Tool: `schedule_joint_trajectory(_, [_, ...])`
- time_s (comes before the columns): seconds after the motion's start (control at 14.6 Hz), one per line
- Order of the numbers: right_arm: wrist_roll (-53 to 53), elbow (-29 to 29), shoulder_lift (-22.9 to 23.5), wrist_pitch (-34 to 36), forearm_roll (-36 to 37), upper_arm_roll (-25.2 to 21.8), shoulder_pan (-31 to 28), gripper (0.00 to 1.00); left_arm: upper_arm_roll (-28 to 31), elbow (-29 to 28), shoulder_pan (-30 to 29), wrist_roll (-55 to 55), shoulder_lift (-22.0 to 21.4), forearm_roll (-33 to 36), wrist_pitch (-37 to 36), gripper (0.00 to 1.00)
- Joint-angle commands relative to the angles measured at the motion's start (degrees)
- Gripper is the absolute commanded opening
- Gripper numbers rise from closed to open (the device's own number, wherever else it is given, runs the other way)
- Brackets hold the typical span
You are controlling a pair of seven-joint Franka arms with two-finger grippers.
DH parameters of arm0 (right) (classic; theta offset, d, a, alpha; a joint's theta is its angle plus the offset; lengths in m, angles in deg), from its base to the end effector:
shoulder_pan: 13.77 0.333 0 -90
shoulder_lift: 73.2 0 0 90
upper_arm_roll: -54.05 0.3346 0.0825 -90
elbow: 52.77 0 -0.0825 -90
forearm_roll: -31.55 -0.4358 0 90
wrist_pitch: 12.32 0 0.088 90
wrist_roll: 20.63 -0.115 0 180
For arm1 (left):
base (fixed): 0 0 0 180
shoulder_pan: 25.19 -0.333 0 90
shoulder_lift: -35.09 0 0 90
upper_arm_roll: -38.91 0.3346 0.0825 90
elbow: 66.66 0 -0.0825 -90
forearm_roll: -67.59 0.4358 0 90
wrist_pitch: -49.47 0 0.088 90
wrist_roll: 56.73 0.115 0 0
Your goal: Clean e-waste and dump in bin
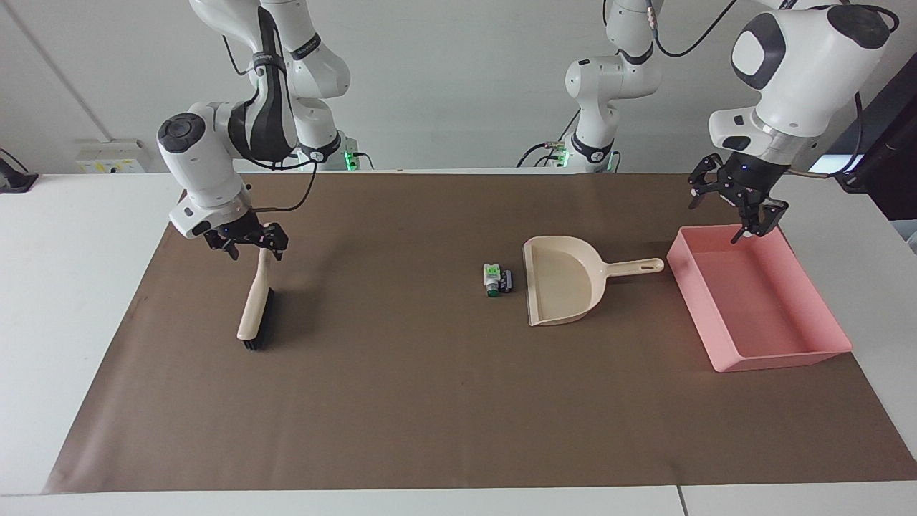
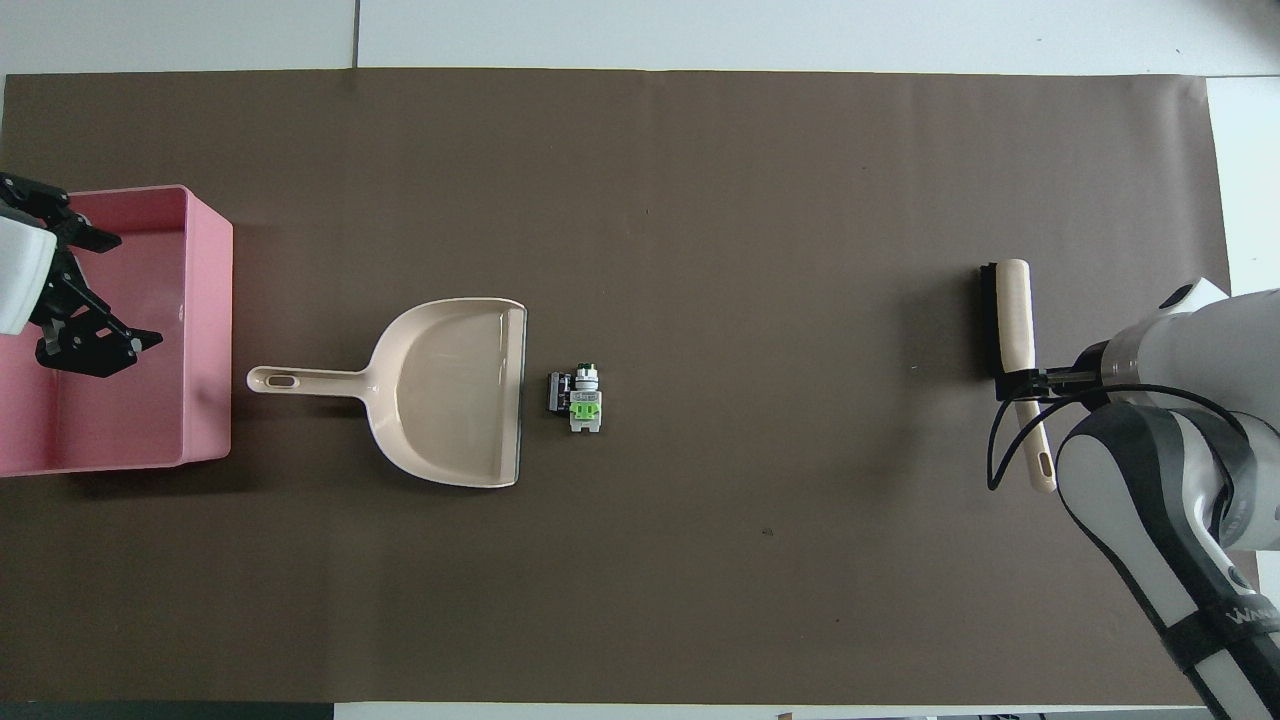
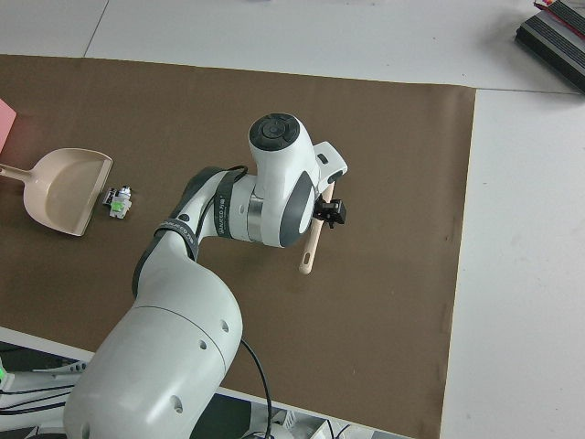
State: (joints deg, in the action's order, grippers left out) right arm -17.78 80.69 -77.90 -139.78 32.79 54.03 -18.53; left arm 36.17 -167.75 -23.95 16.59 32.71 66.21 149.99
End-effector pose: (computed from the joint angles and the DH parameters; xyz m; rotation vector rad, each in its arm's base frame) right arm 0.5297 -0.0451 0.3478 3.1258 -0.0318 -0.0372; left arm 0.6018 -0.0447 0.5741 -2.4570 1.9568 -0.0602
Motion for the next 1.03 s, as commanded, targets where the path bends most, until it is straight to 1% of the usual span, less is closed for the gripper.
schedule_joint_trajectory(0.0, [2.9, 2.0, 0.7, -3.2, -0.4, 0.5, -1.7, 0.99, 0.5, -8.2, 0.7, 8.1, -4.7, 0.5, 1.8, 0.99])
schedule_joint_trajectory(0.14, [3.2, 2.9, 0.5, -3.5, -0.4, 0.5, -1.7, 0.99, 0.4, -10.7, 0.9, 8.2, -5.5, 2.1, 2.3, 0.99])
schedule_joint_trajectory(0.27, [3.6, 4.0, 0.1, -4.1, -0.4, 0.5, -1.6, 0.99, 0.4, -11.9, 1.9, 7.7, -5.8, 3.0, 1.7, 0.99])
schedule_joint_trajectory(0.48, [5.1, 5.0, 0.2, -5.2, -0.4, 0.5, -1.6, 0.98, 0.2, -12.2, 1.3, 9.7, -6.1, 3.0, 0.6, 0.98])
schedule_joint_trajectory(0.62, [5.2, 5.0, 0.2, -5.3, -0.4, 0.5, -1.6, 0.93, 0.0, -12.7, 2.3, 9.9, -5.4, 3.0, 5.4, 0.97])
schedule_joint_trajectory(0.69, [5.2, 5.0, 0.2, -5.2, -0.4, 0.5, -1.6, 0.9, -0.2, -14.3, 3.4, 9.4, -5.4, 3.5, 7.4, 0.97])
schedule_joint_trajectory(0.76, [5.1, 5.0, 0.2, -5.2, -0.4, 0.5, -1.6, 0.85, -0.3, -16.0, 4.5, 8.4, -5.6, 6.6, 9.1, 0.97])
schedule_joint_trajectory(0.82, [5.1, 5.0, 0.2, -5.2, -0.4, 0.5, -1.5, 0.78, -0.6, -17.7, 5.7, 5.4, -5.4, 9.6, 11.5, 0.97])
schedule_joint_trajectory(0.96, [5.1, 5.1, 0.2, -5.1, -0.4, 0.5, -1.4, 0.67, -0.6, -20.7, 8.9, -1.3, -3.3, 12.0, 16.2, 0.97])
